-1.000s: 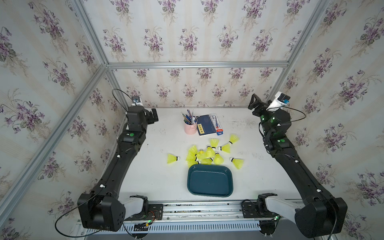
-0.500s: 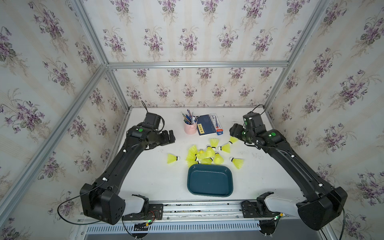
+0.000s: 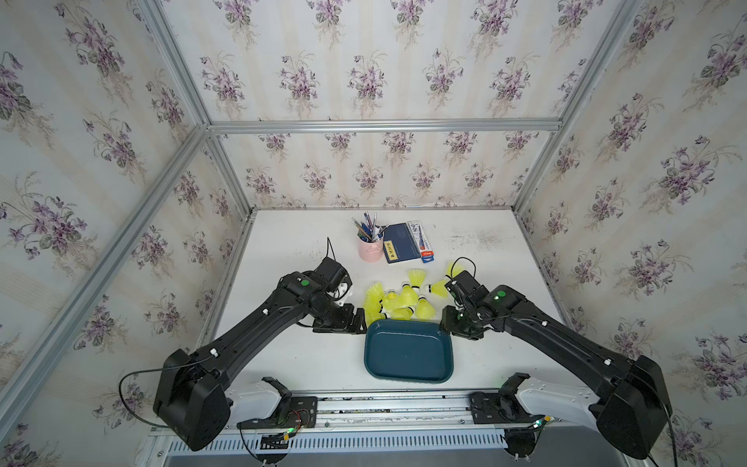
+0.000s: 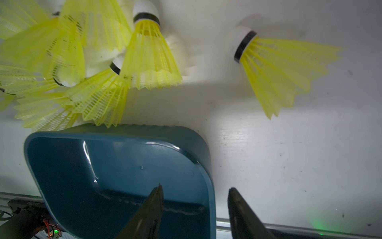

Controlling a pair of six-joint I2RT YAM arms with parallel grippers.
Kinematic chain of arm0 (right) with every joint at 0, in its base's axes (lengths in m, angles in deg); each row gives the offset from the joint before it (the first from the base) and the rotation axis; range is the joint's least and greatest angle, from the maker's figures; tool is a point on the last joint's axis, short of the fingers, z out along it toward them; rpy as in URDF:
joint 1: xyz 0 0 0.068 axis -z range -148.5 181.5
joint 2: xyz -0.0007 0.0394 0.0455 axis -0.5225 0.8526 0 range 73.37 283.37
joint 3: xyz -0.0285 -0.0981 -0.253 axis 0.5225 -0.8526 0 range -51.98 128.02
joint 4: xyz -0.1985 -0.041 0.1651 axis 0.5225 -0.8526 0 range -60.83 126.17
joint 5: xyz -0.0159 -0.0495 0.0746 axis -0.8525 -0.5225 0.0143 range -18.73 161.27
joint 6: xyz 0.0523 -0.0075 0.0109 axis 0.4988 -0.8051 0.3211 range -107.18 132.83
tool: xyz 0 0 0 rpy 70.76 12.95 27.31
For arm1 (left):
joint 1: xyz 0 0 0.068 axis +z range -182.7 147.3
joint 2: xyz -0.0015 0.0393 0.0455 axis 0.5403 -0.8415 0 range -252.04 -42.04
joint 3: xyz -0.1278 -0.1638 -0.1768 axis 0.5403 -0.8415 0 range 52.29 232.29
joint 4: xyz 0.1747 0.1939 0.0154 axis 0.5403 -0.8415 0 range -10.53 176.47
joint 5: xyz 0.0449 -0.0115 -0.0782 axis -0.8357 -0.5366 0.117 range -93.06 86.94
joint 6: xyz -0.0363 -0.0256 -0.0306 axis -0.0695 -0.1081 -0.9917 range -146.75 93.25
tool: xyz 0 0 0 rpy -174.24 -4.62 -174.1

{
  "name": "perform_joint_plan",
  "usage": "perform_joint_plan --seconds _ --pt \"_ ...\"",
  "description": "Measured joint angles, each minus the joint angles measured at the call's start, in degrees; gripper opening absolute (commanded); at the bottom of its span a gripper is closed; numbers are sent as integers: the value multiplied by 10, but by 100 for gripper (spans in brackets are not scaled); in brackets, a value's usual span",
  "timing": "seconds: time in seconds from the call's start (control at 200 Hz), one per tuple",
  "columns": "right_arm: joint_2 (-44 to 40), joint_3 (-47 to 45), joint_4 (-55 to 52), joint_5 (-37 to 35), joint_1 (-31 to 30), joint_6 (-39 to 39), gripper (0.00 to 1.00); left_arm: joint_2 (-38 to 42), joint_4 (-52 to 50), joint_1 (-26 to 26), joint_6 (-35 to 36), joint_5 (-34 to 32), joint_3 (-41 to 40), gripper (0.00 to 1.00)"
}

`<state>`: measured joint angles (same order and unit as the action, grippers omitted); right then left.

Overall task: Put the shuttlecocks into the storage box
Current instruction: Move the storage box to the center of the board.

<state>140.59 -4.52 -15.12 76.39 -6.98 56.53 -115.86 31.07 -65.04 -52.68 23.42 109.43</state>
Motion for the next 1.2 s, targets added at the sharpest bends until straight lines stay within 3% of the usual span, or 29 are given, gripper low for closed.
perform_joint_plan --seconds 0.56,0.914,1.199 --pt "20 -61 43 17 -20 28 30 -39 63 -25 -11 18 -44 88" --pt "94 -10 63 -5 -22 36 5 -51 86 -25 -30 -8 -43 87" --pt "162 48 72 -34 -20 27 3 -44 83 -19 -32 -38 -31 86"
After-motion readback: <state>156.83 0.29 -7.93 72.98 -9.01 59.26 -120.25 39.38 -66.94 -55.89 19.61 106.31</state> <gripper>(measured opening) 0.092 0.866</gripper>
